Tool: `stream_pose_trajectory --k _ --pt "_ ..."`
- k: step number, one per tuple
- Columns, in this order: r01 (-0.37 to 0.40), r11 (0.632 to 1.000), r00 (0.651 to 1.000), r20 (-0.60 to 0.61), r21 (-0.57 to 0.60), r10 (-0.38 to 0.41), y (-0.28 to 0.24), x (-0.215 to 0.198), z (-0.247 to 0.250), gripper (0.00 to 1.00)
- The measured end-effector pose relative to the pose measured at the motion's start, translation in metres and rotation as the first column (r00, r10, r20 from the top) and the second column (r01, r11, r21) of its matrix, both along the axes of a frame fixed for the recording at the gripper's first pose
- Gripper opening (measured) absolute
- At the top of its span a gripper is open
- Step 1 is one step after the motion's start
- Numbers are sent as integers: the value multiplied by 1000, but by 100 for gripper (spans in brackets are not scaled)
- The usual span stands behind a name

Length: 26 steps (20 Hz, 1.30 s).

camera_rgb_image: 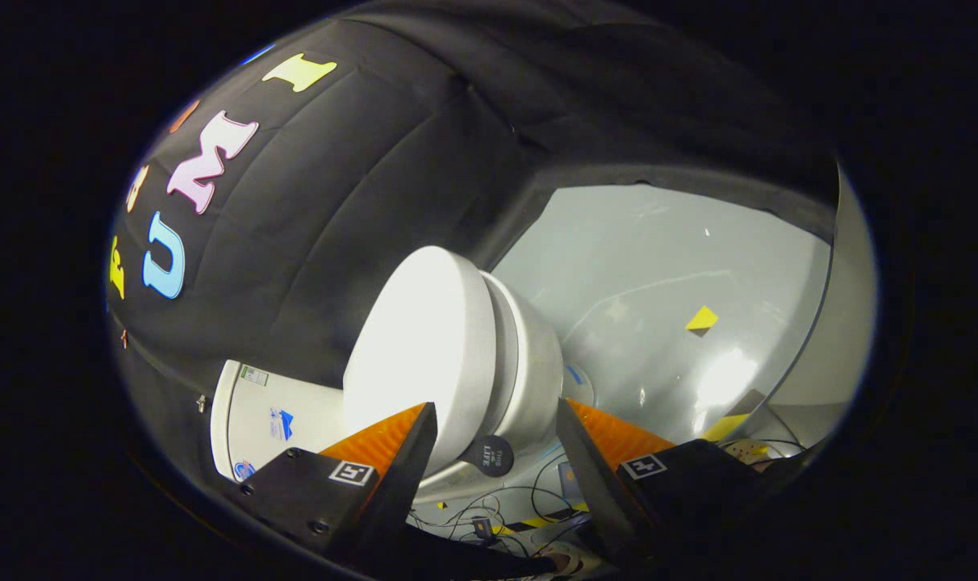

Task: Open the toilet lid.

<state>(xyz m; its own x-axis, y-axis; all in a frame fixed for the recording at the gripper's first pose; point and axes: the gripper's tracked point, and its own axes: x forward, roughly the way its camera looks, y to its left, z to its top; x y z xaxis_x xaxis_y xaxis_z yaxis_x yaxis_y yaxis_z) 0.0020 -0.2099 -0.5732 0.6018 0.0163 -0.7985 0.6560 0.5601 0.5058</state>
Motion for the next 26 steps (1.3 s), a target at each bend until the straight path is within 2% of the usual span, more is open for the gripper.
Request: stream_pose_trajectory --k 1,4,5,8,11,15,16,18,20,21,23,26 --pt "8 1000 1000 -7 26 -7 3 -3 -8 91" --pt "23 995 1000 -17 96 -21 14 -5 -30 89" --pt "24 992 1000 -15 121 -22 19 -4 -35 81" --pt "27 981 1000 5 194 -29 32 0 -40 80" --pt "38 968 999 13 246 -42 42 4 -50 48" --pt "58 953 997 37 297 -72 46 8 -54 48" --pt "83 948 993 49 307 -103 55 15 -60 48" --pt "86 941 993 50 327 -108 45 12 -53 20" --pt "75 939 994 54 337 -99 46 13 -53 20" --pt "84 932 990 78 354 -118 44 15 -48 20" --pt "68 938 992 78 341 -100 46 15 -48 4" --pt "53 940 994 74 337 -82 49 18 -44 5"
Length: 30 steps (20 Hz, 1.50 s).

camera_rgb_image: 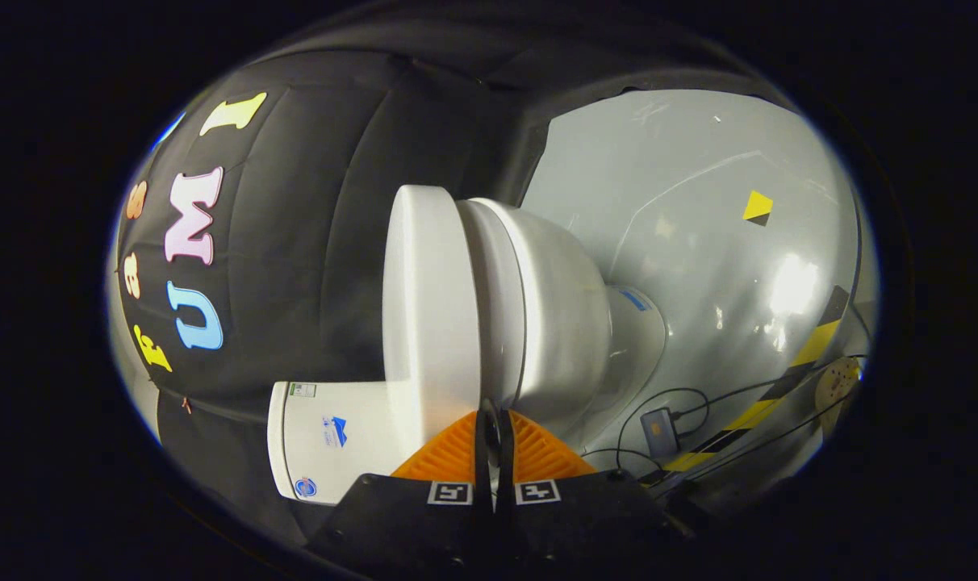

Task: Open the toilet lid.

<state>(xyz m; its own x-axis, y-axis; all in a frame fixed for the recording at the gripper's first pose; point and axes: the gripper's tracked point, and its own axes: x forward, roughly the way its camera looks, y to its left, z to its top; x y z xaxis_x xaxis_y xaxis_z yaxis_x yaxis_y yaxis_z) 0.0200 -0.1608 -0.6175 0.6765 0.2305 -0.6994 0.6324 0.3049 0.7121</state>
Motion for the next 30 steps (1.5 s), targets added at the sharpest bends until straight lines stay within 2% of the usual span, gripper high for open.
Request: stream_pose_trajectory --k 7,14,16,21,30 --pt "-130 977 991 -23 -168 128 11 8 38 5" --pt "-189 928 981 -17 -321 194 34 23 96 5" --pt "-213 903 975 -24 -373 220 43 27 112 5" --pt "-275 815 957 -58 -510 286 70 38 150 5" --pt "-323 708 935 -94 -629 343 115 51 190 5"
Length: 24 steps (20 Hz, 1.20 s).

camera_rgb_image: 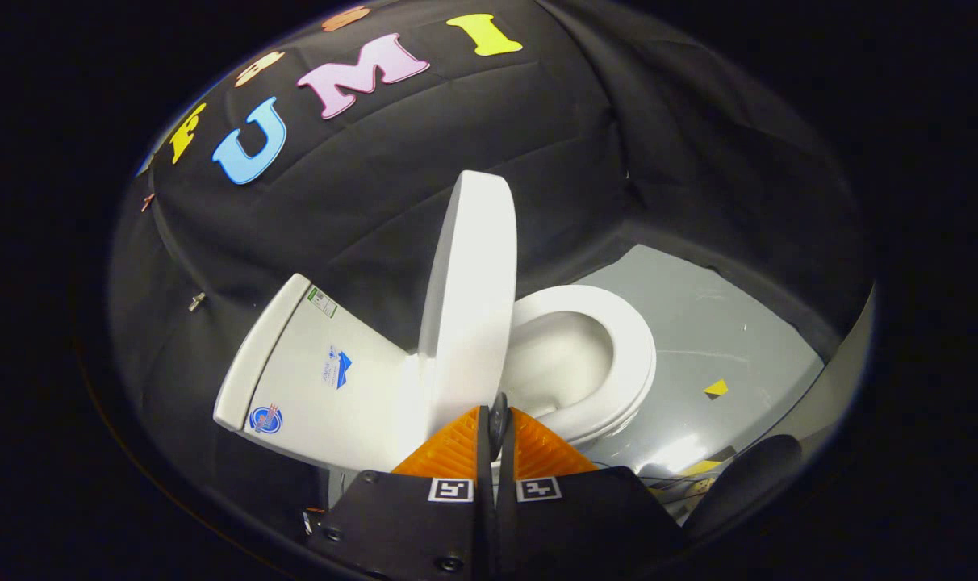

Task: Open the toilet lid.

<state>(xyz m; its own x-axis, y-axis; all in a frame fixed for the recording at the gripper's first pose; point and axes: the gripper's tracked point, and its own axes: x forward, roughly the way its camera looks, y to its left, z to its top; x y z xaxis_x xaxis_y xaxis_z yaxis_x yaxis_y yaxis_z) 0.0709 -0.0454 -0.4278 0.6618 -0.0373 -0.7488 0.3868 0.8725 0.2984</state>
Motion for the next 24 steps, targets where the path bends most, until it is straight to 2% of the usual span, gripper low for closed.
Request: stream_pose_trajectory --k 4,9,13,18,24 --pt "-56 994 998 5 -97 57 25 7 19 5" --pt "-148 965 988 11 -217 154 64 18 41 5" --pt "-199 946 977 24 -254 212 96 23 55 5" --pt "-264 905 957 23 -334 288 134 29 65 5" --pt "-334 871 929 31 -361 370 177 35 69 5"
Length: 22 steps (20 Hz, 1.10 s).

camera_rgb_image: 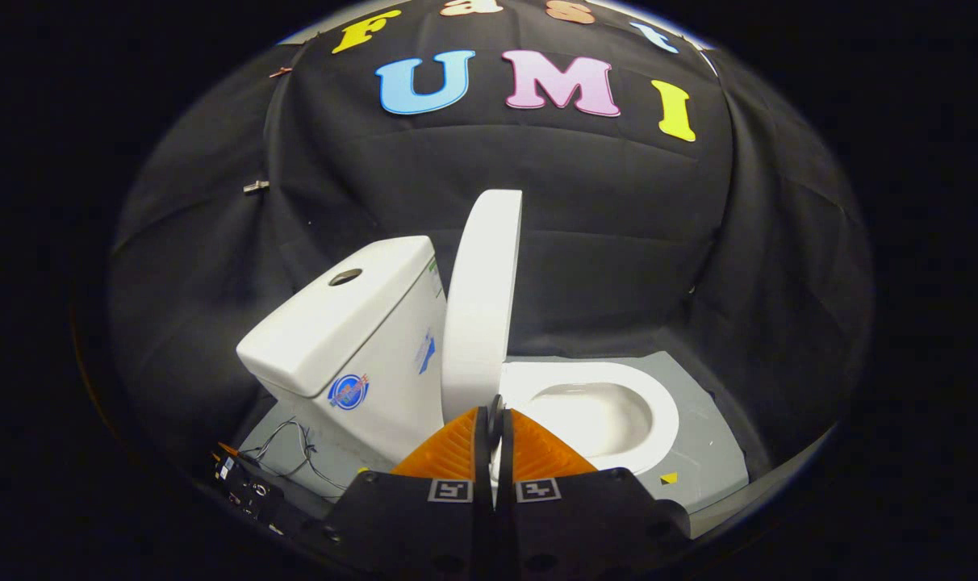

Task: Open the toilet lid.

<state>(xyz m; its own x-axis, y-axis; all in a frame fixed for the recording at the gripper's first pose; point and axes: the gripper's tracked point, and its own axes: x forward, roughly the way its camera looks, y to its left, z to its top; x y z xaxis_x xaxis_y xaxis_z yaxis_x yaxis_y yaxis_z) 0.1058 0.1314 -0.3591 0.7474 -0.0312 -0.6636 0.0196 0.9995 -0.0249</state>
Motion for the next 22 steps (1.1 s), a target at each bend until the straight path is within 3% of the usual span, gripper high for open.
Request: stream_pose_trajectory --k 18,21,22 --pt "-186 982 982 -15 22 186 80 8 -10 7" --pt "-216 975 976 -19 52 217 89 8 -14 29" --pt "-220 974 975 -19 46 221 89 7 -12 47"
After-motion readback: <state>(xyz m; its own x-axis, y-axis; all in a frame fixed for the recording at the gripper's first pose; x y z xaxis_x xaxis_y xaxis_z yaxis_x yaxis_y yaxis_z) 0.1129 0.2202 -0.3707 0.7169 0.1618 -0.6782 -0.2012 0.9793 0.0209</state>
